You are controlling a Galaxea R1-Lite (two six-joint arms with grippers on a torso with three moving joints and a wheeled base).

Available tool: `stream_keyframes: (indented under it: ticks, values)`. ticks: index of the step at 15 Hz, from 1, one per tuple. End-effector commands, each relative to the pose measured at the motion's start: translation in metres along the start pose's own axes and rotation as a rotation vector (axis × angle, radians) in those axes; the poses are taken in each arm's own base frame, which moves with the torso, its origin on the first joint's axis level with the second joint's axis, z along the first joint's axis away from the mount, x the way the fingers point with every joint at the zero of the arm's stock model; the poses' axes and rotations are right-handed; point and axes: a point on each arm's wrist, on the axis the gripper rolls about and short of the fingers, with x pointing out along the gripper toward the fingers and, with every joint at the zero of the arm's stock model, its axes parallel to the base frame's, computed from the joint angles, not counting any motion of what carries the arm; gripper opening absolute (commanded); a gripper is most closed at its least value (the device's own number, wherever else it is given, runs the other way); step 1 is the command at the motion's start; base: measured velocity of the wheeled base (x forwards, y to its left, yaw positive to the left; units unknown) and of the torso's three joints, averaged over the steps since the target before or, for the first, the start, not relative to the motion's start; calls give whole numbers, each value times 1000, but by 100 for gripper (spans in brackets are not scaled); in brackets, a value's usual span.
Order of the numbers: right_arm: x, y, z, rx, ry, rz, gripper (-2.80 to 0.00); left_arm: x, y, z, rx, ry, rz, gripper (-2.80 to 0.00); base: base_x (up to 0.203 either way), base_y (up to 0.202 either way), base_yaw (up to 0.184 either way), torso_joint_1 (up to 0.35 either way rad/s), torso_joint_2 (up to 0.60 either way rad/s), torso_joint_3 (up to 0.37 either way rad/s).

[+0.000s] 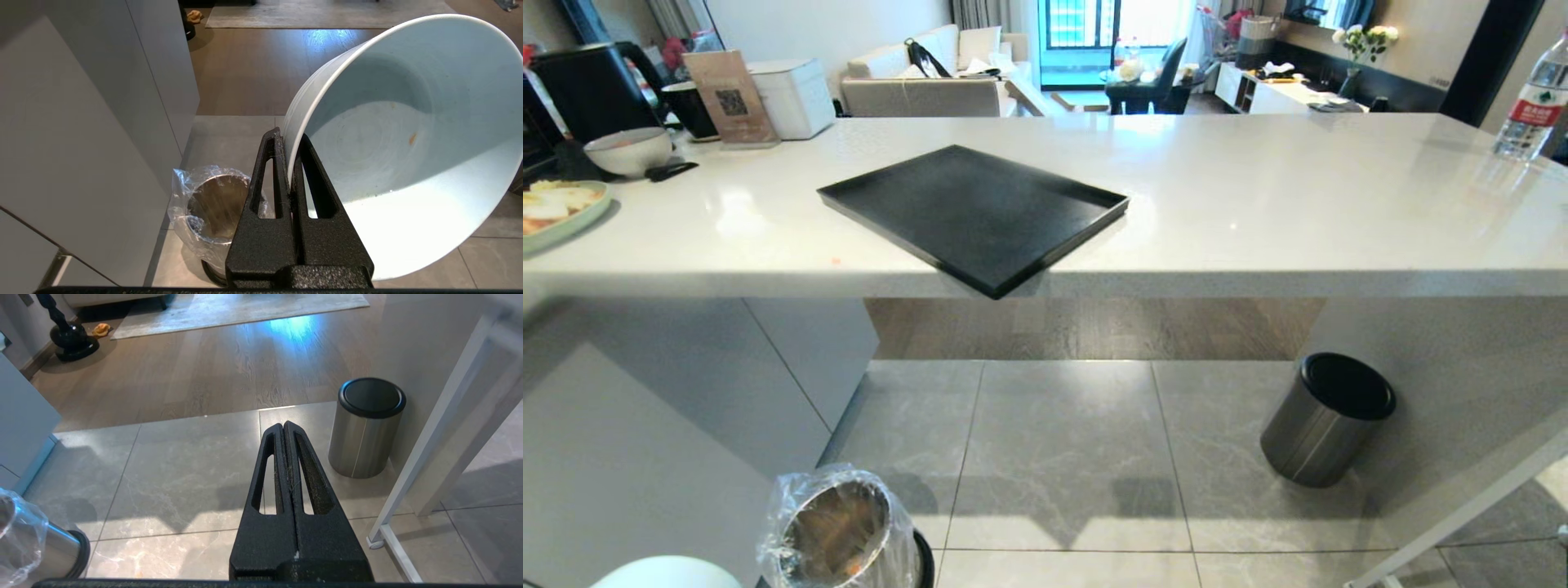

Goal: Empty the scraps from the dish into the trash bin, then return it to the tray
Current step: Put the bowl back to the table

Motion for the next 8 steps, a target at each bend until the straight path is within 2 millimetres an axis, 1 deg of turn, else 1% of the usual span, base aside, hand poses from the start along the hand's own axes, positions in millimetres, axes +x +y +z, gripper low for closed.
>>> stream_keyframes:
  ticks: [1, 8]
  values:
    - [0, 0, 0, 1, 0, 1, -280, 0, 0, 0, 0, 0, 0, -280, 0, 0, 0, 34, -436, -382]
    - [0, 0, 0, 1, 0, 1, -280, 0, 0, 0, -1, 0, 0, -280, 0, 0, 0, 117, -473, -376]
